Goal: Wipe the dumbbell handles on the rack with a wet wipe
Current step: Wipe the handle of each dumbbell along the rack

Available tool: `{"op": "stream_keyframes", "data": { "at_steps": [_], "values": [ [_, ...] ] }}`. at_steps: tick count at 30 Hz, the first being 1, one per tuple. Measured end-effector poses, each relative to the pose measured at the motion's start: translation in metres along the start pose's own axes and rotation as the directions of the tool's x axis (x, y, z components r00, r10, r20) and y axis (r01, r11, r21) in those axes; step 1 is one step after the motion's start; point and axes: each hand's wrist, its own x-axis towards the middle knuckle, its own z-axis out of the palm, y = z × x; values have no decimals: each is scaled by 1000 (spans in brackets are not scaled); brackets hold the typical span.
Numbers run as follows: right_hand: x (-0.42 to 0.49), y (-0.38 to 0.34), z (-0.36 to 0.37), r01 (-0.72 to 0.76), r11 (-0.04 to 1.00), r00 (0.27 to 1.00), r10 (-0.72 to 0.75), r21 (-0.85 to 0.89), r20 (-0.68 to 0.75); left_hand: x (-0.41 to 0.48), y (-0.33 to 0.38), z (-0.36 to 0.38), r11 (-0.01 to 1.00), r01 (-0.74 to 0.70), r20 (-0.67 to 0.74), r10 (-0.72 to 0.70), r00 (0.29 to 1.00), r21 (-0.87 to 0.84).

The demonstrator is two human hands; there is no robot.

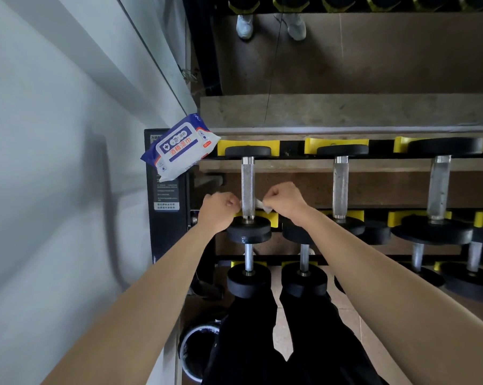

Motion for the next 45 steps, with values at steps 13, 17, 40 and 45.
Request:
{"op": "stream_keyframes", "data": {
  "at_steps": [13,17,40,45],
  "values": [
    [-12,7,-5,141,965,976,-98,-220,197,-8,-14,6,998,-28,10,29,1000,-50],
    [-15,10,6,209,949,968,-168,-236,185,-20,-16,0,989,-57,37,63,997,-134],
    [-38,-9,22,281,908,959,-251,-310,133,-27,-15,7,983,47,-49,-57,997,-177],
    [-40,-8,33,252,917,967,-253,-308,37,-24,-22,9,968,43,-2,-45,999,-248]
  ]
}}
